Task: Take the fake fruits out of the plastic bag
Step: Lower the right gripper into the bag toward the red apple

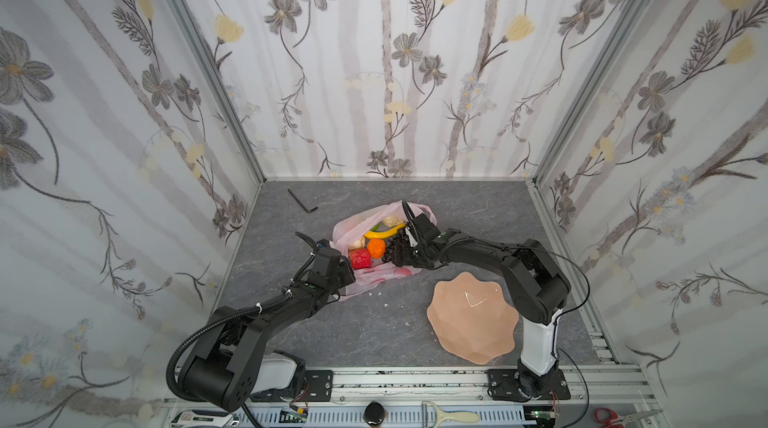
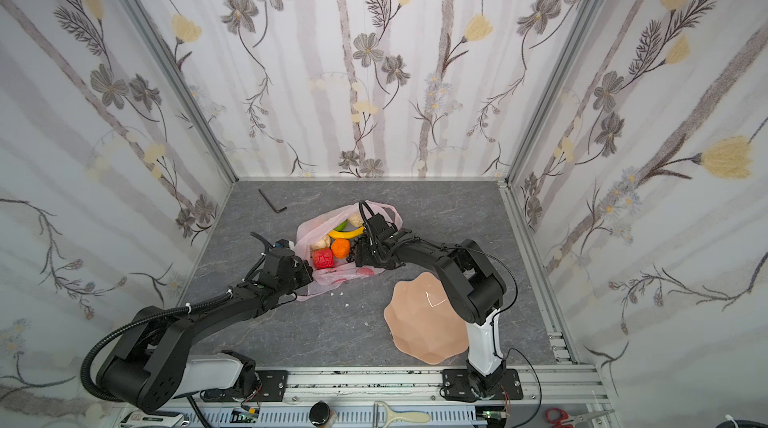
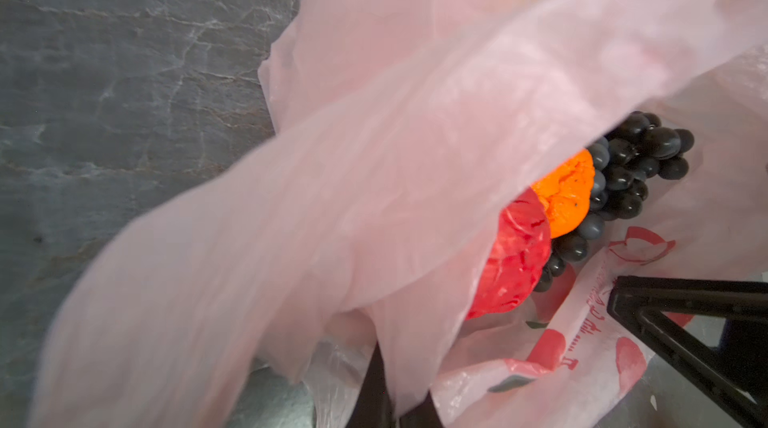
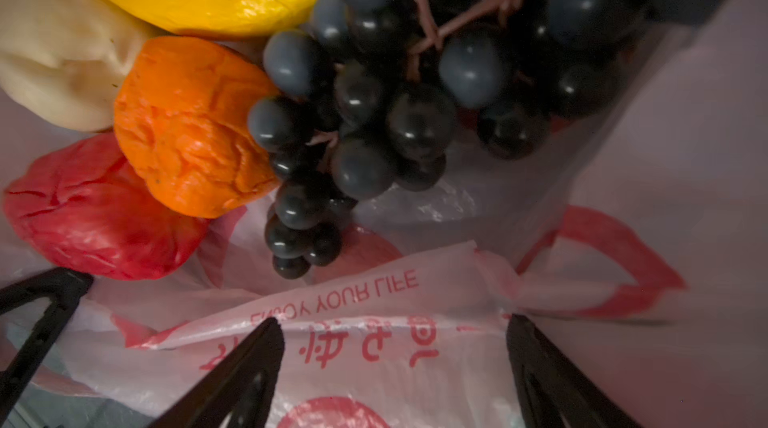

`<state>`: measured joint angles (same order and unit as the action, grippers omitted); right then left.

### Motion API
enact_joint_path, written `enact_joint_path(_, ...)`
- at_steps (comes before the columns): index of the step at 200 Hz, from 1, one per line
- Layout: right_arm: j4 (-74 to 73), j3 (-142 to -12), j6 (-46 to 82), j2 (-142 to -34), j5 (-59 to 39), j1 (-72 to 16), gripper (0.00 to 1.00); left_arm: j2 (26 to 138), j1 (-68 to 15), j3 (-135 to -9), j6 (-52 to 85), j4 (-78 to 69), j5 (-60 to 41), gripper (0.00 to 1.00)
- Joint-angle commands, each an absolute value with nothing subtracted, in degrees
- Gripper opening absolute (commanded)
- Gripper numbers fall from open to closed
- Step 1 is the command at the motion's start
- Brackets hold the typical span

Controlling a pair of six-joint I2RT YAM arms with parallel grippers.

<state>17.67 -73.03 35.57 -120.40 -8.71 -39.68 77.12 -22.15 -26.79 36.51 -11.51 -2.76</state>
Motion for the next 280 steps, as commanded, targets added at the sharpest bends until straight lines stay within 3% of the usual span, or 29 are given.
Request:
enact_joint_path(1, 15.37, -71.04, 36.87, -119.15, -9.05, -39.04, 0.84, 80.20, -23.22, -29.63, 36.08, -11.43, -3.49, 0.00)
enact_joint_path(79, 13.79, -61.64, 37.70, -111.92, -10.61, -34.73, 0.77, 94.97, -29.50, -44.33, 32.93, -11.60, -5.52, 0.00)
enact_joint_path(127, 14.69, -59.41, 34.14, -105.00, -8.92, -34.98, 0.76, 94.71, -30.16, -44.90, 32.92, -11.60, -3.62, 0.00)
enact_joint_path(177, 23.80, -72.93, 13.80, -106.53, 3.41, -39.55, 0.74, 89.33, -29.25, -39.68, 34.36, -11.77, -1.40, 0.00)
enact_joint_path(220, 23.17, -79.86, -5.13, -111.13, 5.83, -43.40, 0.73, 87.33, -27.94, -37.33, 36.04, -12.63, -1.32, 0.00)
enact_joint_path(249, 19.26, -79.03, -17.87, -112.36, 1.52, -43.49, 0.54, 87.41, -26.85, -37.10, 35.96, -13.15, -3.73, 0.00)
enact_joint_path(280, 13.09, -77.08, -29.09, -112.09, -0.42, -44.46, 0.61, 87.79, -26.81, -37.00, 36.42, -13.44, -4.29, 0.00)
